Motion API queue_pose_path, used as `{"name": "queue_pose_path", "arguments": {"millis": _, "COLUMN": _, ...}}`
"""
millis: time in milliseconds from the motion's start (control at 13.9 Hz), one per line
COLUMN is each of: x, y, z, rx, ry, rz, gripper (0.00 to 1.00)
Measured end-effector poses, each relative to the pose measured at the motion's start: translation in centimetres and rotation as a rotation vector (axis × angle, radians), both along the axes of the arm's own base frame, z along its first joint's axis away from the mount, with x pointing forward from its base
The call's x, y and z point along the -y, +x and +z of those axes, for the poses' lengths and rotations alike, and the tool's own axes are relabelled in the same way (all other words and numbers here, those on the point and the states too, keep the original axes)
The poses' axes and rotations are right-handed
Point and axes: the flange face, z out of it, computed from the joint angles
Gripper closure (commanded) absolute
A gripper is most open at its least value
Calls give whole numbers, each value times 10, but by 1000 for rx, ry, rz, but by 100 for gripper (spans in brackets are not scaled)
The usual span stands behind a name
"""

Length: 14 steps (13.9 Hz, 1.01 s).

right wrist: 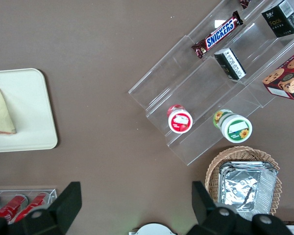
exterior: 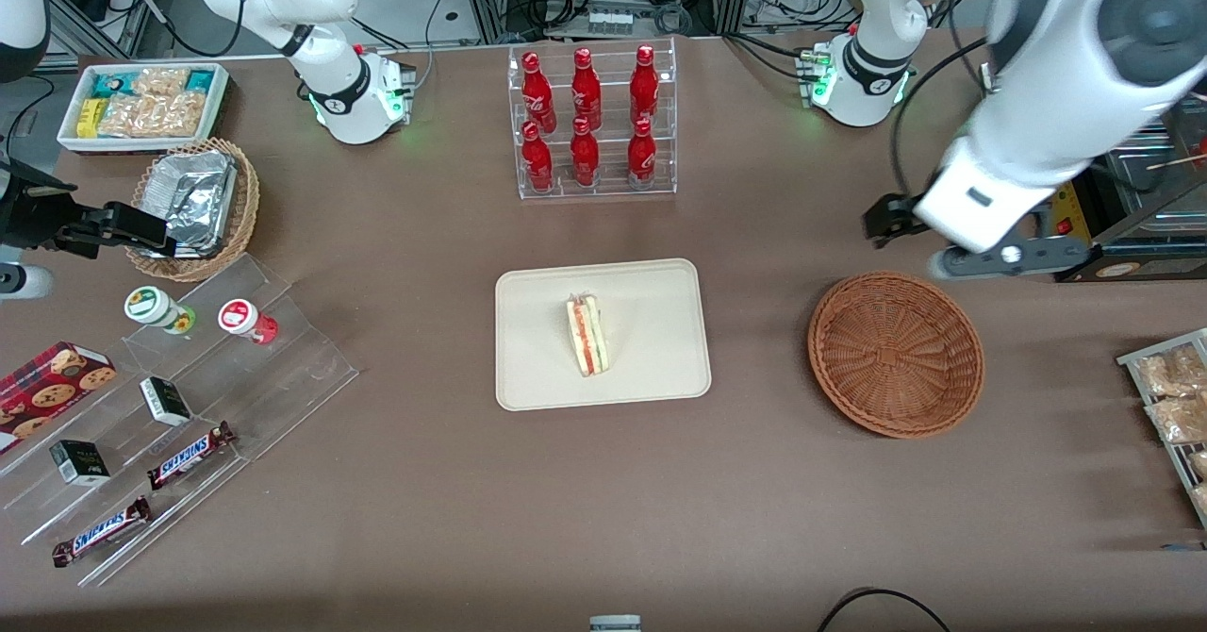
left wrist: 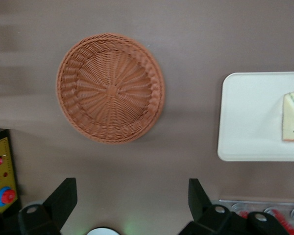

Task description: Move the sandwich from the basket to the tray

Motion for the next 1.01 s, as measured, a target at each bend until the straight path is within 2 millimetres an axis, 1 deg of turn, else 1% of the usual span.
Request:
{"name": "queue_pose_path", "arguments": {"millis": 72, "x": -22, "y": -3, "z": 3, "rx": -3, "ry": -14, "rz": -13, "gripper": 0}}
{"name": "queue_pose_path", "arguments": {"millis": 216, "x": -58, "y": -8, "z": 7, "rx": -4, "ry": -27, "rz": -27, "gripper": 0}}
{"name": "queue_pose_path", "arguments": {"millis": 432, "x": -91, "y": -7, "z": 8, "rx": -4, "ry": -30, "rz": 1, "gripper": 0}}
{"name": "queue_pose_path", "arguments": {"millis": 577, "x": -103, "y": -6, "z": 8, "rx": -1, "ry": -31, "rz": 22, "gripper": 0}}
{"name": "queue_pose_path", "arguments": {"millis": 865, "x": -109, "y": 2, "z": 10, "rx": 12, "ry": -32, "rz": 32, "gripper": 0}}
{"name": "queue_pose_path", "arguments": {"millis": 1009, "x": -119, "y": 4, "z": 12, "rx": 17, "ry": -35, "rz": 17, "gripper": 0}}
